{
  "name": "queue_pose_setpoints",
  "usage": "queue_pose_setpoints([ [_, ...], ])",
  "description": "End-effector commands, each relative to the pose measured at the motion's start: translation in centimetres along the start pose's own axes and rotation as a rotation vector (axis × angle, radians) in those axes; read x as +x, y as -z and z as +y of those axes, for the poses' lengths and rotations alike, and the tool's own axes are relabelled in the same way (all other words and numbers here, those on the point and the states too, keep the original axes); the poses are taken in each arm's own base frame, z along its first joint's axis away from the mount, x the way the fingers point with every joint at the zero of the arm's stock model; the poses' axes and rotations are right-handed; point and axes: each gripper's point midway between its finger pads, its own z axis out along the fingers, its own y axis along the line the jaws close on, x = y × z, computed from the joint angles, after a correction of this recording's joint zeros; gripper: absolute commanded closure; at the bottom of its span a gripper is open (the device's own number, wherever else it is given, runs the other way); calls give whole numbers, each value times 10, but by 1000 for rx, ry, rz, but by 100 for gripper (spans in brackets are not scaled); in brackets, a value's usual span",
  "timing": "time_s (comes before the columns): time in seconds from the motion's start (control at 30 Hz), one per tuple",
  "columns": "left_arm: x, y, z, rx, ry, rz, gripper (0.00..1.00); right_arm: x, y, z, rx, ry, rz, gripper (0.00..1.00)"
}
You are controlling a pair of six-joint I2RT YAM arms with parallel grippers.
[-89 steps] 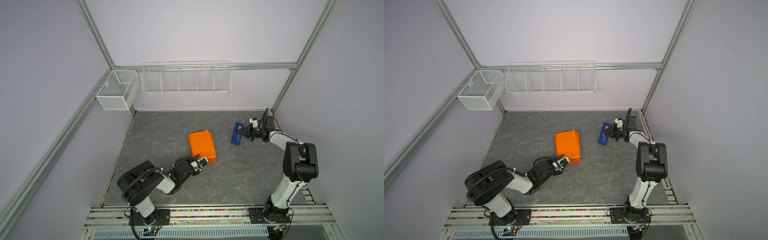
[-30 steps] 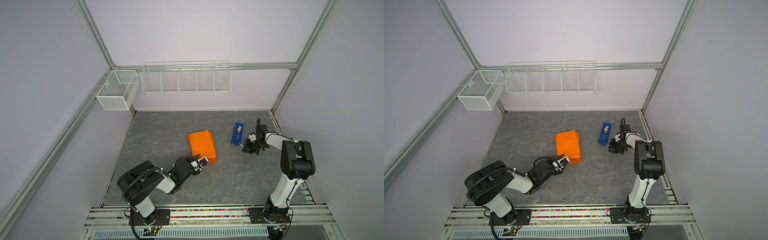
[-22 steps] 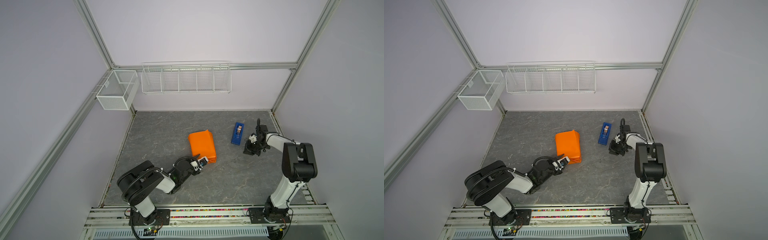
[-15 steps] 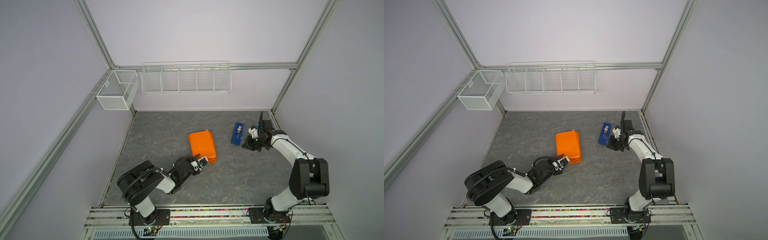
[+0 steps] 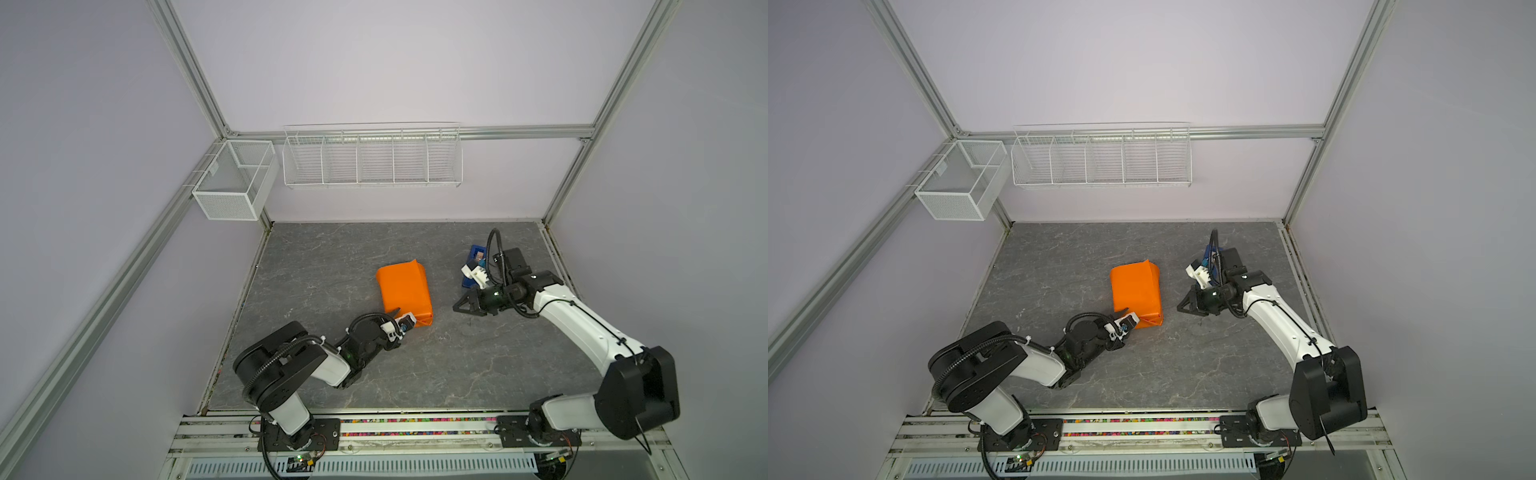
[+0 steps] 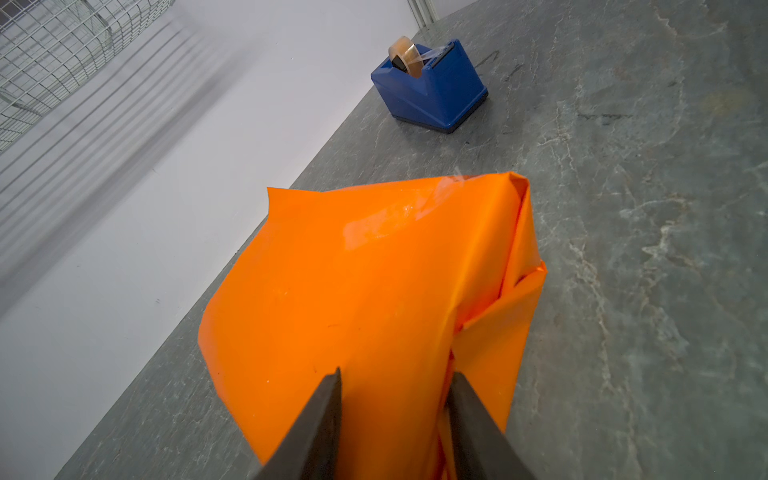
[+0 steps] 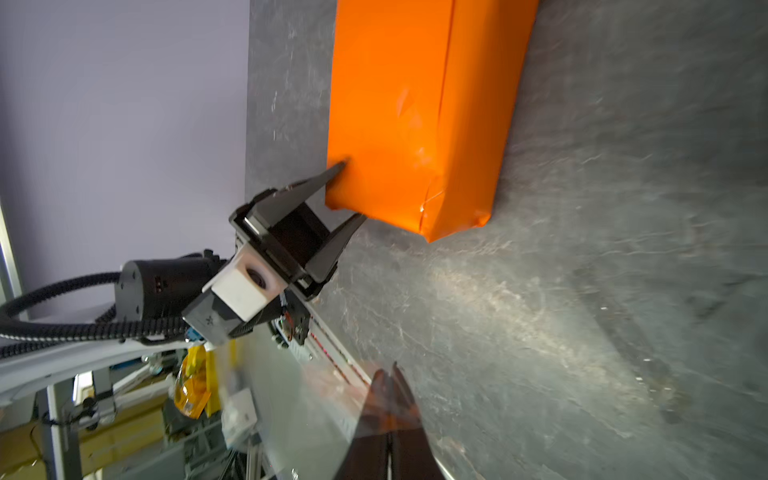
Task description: Wrap the gift box in paper
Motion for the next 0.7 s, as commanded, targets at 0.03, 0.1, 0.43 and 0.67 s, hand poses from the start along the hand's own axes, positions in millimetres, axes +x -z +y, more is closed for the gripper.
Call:
queue_pose_setpoints([
  [0.03,4,-2,1,7,16,22,58,28,-35,7,-28,-46,124,93],
  [0.1,4,-2,1,7,15,22,59,39,-51,7,-25,-57,164,93],
  [0.43,4,-2,2,5,20,24,59,56,-99,-11,24,-140,272,87],
  [0.67,4,-2,2,6,22,22,59,57,-95,-55,281,-170,293,45],
])
